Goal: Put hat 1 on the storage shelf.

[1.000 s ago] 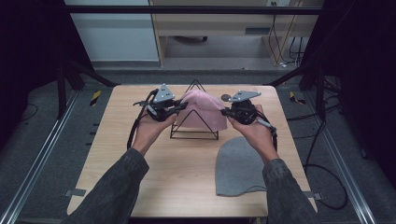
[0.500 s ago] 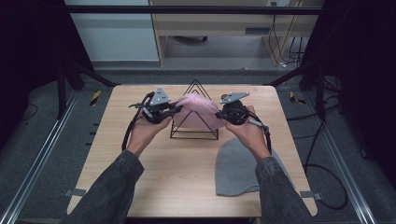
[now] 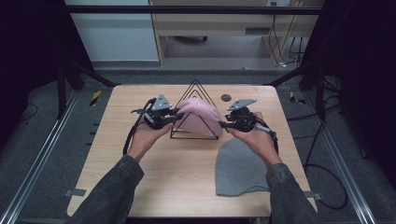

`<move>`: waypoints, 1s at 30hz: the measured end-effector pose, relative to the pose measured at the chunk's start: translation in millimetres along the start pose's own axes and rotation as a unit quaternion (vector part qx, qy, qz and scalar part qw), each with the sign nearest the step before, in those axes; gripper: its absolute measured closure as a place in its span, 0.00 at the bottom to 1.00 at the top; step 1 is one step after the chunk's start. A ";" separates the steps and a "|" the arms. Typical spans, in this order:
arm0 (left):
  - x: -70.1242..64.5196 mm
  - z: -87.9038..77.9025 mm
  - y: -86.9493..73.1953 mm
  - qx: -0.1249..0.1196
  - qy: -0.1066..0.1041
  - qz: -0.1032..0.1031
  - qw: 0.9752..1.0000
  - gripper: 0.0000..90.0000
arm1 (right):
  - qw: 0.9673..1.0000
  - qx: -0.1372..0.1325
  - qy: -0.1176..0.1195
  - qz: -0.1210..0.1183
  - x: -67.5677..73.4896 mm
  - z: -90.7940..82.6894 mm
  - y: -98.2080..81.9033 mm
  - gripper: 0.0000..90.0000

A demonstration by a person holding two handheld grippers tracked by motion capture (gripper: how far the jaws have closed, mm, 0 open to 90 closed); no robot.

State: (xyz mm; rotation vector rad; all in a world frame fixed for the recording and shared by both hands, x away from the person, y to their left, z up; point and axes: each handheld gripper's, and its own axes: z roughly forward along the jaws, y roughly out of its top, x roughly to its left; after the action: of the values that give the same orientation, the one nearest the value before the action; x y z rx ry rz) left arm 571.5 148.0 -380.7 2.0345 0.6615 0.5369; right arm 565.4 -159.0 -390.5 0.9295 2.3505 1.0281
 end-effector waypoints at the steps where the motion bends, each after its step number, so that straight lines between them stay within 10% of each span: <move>1: -0.6 -0.8 -0.5 -0.003 0.008 0.001 1.000 0.72 | 1.000 0.000 -0.007 0.005 -2.7 -3.7 -5.4 0.55; 10: -3.9 -23.8 -16.9 -0.003 0.043 0.008 0.999 0.44 | 0.995 0.051 -0.050 0.066 -39.8 -10.7 -60.2 0.40; 20: 0.4 -47.4 -70.8 0.060 0.054 -0.006 0.997 0.14 | 0.988 0.097 -0.044 0.108 -59.4 -0.5 -94.7 0.51; 30: 3.2 -74.1 -111.6 0.093 0.058 -0.035 0.993 0.11 | 0.982 0.125 -0.051 0.130 -71.4 9.7 -112.7 0.51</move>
State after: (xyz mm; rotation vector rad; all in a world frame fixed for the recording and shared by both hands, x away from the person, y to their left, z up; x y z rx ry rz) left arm 502.3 246.7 -439.2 2.1554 0.8777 0.5738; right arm 574.3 -262.2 -475.1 1.3793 2.3505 0.7625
